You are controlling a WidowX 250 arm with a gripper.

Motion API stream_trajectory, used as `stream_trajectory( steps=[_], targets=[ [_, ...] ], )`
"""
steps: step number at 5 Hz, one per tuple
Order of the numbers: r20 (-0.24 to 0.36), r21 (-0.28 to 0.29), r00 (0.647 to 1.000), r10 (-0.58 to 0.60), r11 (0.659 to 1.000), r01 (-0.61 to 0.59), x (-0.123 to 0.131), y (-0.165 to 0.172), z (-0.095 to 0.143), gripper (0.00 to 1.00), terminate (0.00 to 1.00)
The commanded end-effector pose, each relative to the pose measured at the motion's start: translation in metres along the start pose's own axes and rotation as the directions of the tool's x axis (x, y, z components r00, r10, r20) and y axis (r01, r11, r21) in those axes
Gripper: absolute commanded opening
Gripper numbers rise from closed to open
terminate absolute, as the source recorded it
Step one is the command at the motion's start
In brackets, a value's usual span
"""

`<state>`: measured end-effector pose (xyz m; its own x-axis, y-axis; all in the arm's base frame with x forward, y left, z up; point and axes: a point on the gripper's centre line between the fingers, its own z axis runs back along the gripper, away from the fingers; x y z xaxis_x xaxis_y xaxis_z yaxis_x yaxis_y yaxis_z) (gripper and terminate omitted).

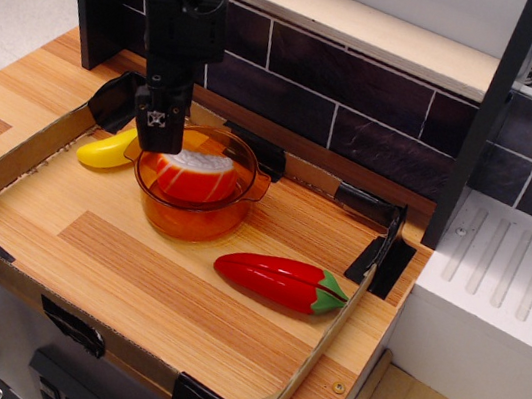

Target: Take sushi out of pot

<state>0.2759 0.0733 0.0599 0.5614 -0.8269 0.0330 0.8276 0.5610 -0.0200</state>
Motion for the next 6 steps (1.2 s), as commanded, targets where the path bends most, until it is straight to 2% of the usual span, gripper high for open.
stream_trajectory(
  steps=[1,3,5,6],
  targets=[
    [0.040,0.019,0.999,-0.017,1.000,0.016,0.015,-0.004,-0.009,1.00,0.00],
    [0.036,0.045,0.999,-0.003,0.999,0.001,0.021,-0.005,-0.022,1.00,0.00],
    [-0.008,0.075,1.000,0.008,0.997,-0.007,0.025,0.000,-0.042,1.00,0.00],
    [-0.016,0.090,1.000,-0.004,0.996,0.005,0.023,-0.006,-0.047,0.00,0.00]
  ],
)
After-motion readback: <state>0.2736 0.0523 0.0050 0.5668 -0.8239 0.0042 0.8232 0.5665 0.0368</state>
